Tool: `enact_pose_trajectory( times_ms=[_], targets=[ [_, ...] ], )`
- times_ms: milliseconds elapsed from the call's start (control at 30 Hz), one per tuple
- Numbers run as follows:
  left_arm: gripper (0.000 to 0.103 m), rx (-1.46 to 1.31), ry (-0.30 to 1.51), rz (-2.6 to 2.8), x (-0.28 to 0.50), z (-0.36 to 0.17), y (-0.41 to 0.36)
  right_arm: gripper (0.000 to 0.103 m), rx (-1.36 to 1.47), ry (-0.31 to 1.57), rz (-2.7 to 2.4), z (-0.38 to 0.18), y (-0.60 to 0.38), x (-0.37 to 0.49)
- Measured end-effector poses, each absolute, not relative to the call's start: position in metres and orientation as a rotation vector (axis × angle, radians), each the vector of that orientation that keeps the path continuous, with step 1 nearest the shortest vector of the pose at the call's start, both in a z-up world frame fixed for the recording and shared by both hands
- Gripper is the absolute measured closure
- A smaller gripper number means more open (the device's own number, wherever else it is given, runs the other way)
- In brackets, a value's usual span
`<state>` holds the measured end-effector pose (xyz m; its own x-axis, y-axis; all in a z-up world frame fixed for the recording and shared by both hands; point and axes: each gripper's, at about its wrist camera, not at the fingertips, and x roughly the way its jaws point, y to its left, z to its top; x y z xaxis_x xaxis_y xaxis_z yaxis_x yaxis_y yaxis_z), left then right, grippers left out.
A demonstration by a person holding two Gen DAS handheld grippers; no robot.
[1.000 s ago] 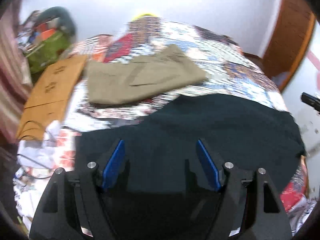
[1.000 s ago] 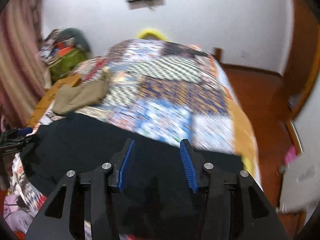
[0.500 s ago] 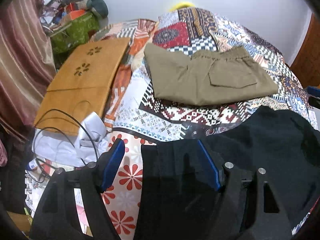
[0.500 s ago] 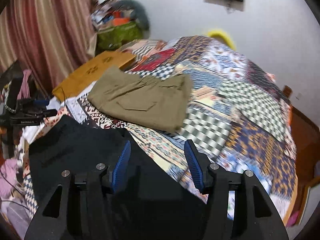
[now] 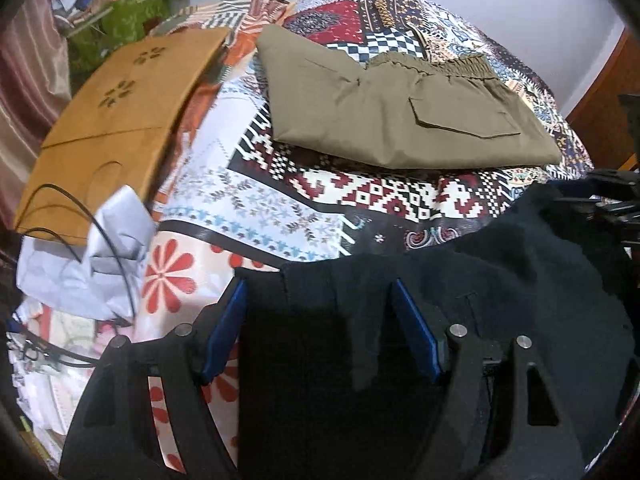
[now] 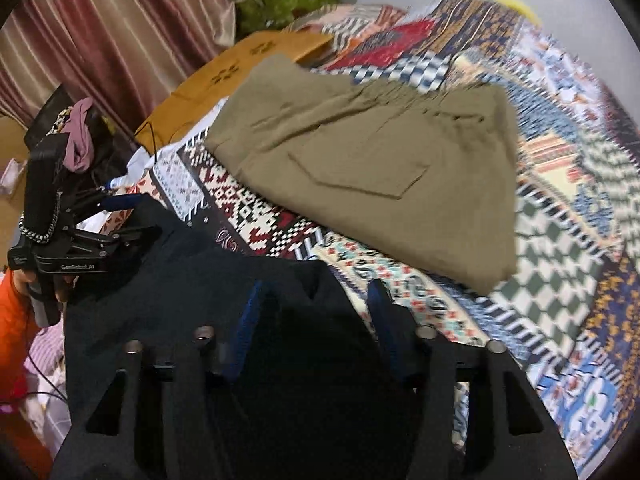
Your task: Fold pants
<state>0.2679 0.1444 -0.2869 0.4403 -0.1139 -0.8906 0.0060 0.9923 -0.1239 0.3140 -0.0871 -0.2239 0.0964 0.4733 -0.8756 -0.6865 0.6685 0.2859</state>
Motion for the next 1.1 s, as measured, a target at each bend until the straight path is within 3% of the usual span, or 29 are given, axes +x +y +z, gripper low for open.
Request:
enact_pose_trajectory(
  times_ms=[67,133,267,333,567,833,967,1100],
  targets=[
    [0.038,-0.101,1.109,-0.093,0.267,-0.286,0.141,0.077,-0.220,1.217,0.883,-0.229,-0.082,0.312],
    [0.047,-0.079,1.099,-0.115,0.266,-0.284,0.136,0.078,-0.249,1.217,0.877,-0.231,-0.077,0.311],
    [0.067,-0.019,1.058,-0.102,0.263,-0.277,0.131,0.094,-0.283,1.162,0.860,-0.228,-0.072,0.307],
    [0.077,-0.008,1.035,-0.094,0.260,-0.270,0.132,0.096,-0.293,1.085,0.850,-0.218,-0.071,0.301],
    [0.081,0.063,0.919,-0.020,0.255,-0.236,0.138,0.098,-0.348,0.926,0.828,-0.193,-0.067,0.299],
    [0.081,0.055,0.975,0.013,0.292,-0.251,0.156,0.098,-0.318,0.968,0.777,-0.204,-0.054,0.328],
    [0.075,0.072,1.012,0.025,0.298,-0.265,0.153,0.096,-0.265,1.050,0.777,-0.211,-0.058,0.332],
    [0.068,0.067,0.976,0.053,0.290,-0.247,0.158,0.092,-0.290,1.029,0.735,-0.195,-0.077,0.323]
  ],
)
